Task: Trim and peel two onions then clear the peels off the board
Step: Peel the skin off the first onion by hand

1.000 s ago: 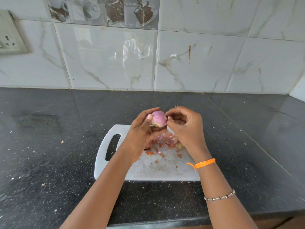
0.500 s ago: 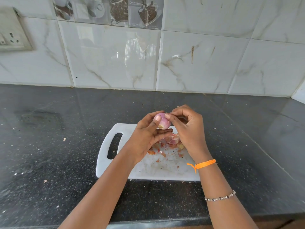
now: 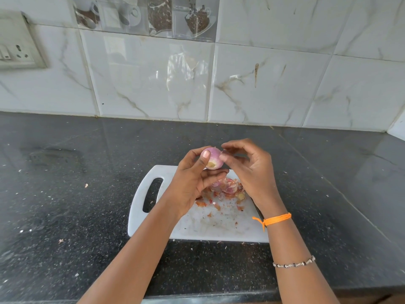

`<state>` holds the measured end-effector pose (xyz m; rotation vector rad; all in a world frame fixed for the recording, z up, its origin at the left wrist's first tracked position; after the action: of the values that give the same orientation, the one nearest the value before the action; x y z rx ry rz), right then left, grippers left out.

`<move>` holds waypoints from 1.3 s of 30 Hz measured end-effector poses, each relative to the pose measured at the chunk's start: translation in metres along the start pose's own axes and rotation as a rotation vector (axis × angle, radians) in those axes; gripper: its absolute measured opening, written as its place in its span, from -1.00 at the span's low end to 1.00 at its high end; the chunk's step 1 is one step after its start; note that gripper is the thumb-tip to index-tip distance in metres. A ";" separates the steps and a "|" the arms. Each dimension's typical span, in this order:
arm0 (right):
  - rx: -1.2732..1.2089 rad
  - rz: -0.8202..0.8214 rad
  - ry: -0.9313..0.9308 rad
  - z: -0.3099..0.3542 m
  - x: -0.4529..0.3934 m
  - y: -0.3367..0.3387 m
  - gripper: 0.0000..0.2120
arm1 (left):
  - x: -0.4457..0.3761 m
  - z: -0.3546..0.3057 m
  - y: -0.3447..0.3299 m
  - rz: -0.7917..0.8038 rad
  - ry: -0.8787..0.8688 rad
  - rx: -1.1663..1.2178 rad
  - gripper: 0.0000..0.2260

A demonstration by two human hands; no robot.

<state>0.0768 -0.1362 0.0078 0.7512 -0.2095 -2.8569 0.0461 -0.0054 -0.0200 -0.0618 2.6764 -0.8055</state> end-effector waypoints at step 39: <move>-0.155 0.327 -0.360 -0.014 0.001 0.001 -0.76 | 0.003 0.000 -0.002 0.108 0.026 -0.230 -0.59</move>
<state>0.0831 -0.1386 -0.0047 0.1495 -0.1405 -2.6296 0.0432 -0.0081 -0.0199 0.0366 2.7580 -0.4666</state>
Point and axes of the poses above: each hand's wrist, its own x-axis away from the middle knuckle, its own y-axis out of the back of the hand, z = x × y, the point moved 3 cm from there along -x, towards the middle knuckle, and after that the axes turned 10 degrees about -y, right-handed, at the moved point
